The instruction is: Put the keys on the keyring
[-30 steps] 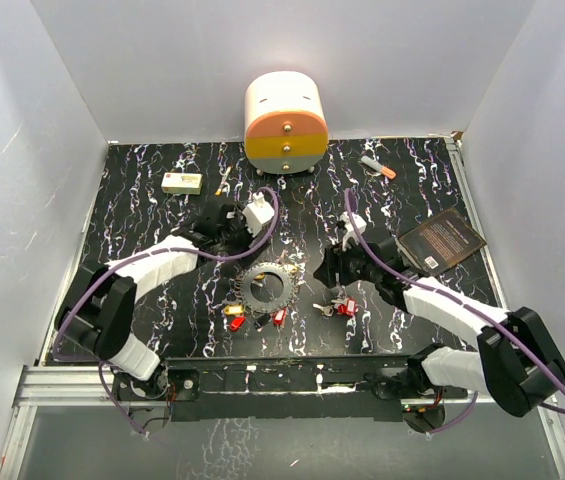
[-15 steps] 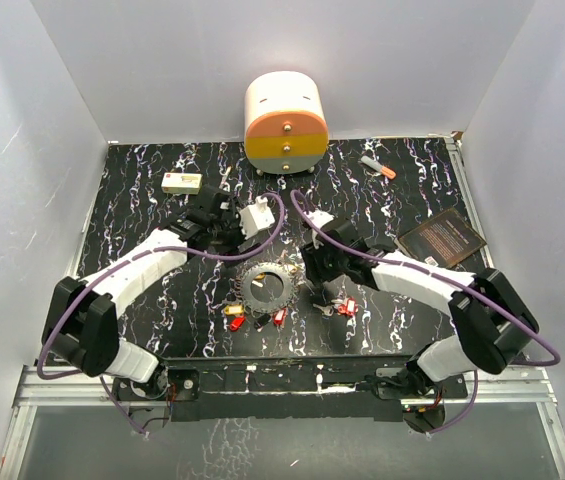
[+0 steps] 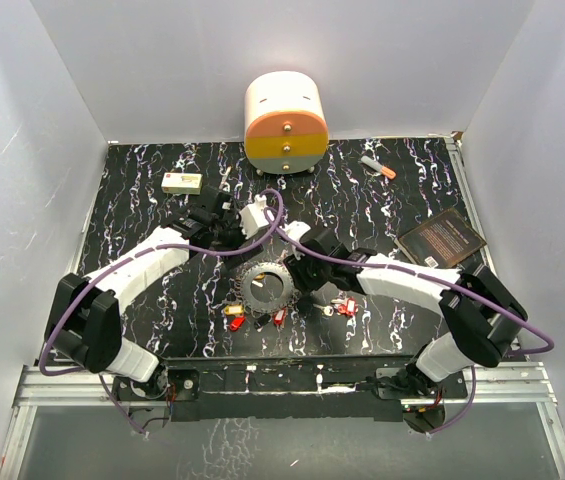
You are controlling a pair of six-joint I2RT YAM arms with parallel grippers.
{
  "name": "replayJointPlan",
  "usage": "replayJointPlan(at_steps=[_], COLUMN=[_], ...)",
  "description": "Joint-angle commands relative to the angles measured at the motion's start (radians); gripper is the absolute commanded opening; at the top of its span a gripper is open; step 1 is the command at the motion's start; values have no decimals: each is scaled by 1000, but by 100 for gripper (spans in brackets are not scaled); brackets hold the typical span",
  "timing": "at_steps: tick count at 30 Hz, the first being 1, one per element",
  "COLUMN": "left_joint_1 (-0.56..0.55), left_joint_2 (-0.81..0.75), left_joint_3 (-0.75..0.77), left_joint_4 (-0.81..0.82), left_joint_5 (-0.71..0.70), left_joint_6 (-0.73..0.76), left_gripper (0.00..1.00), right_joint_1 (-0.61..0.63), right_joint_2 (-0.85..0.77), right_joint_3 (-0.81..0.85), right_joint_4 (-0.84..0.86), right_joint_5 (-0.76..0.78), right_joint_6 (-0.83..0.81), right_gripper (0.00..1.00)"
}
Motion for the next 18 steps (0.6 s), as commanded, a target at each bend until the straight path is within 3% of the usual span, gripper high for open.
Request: replayJointPlan(at_steps=[1,18], left_joint_1=[4,4], left_joint_2=[-33,-43], left_joint_3=[10,-6], left_joint_4=[-4,12], left_joint_5=[7,1], left_joint_6=[-40,-117], left_gripper=[89,88], right_joint_1=[25,37], right_joint_2=[-27,53], right_joint_3=[33,26], right_joint_4=[43,125], right_joint_5=[21,27], right_joint_6=[10,2], right_gripper=[45,39])
